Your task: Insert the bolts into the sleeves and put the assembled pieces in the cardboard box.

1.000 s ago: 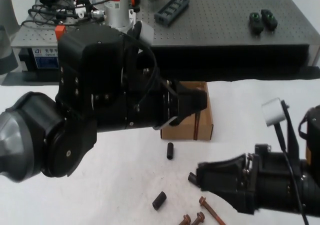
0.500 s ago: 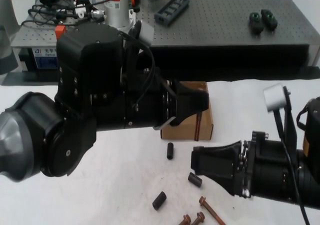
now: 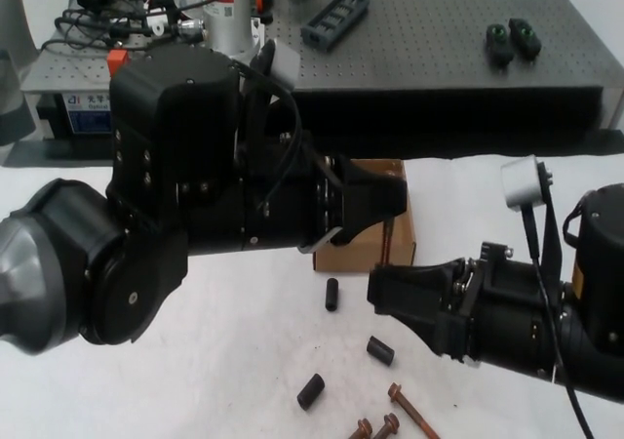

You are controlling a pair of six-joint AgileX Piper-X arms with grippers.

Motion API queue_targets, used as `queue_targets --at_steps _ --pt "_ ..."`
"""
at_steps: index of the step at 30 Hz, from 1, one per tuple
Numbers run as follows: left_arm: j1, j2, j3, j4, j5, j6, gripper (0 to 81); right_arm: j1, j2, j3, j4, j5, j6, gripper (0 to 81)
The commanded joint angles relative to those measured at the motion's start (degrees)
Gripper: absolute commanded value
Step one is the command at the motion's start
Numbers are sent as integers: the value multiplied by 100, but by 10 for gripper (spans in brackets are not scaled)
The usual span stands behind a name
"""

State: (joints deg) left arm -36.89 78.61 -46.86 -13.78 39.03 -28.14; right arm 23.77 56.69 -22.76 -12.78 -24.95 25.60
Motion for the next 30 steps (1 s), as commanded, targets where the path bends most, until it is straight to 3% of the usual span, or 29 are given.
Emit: queue_targets --at_steps 1,13,15,20,22,26,30 --pt "20 -26 -31 -144 117 -140 6 10 10 -14 -213 166 56 34" --pt "20 -26 -31 -144 166 -323 10 10 10 -14 -998 812 100 34" --pt "20 -26 -31 -144 179 -323 95 10 10 -14 -1132 872 87 34" --pt "20 -26 -31 -130 -174 -272 495 -302 10 -27 -819 1155 -9 34" --pt "47 -26 -31 -69 -502 -269 564 -565 48 -86 -453 1479 -414 34" --pt "225 -26 -31 460 -617 237 510 -1120 741 -760 389 1730 -1295 34" --pt "233 153 -70 1543 -1488 1685 470 -1294 2198 -2036 1121 1726 -1853 34"
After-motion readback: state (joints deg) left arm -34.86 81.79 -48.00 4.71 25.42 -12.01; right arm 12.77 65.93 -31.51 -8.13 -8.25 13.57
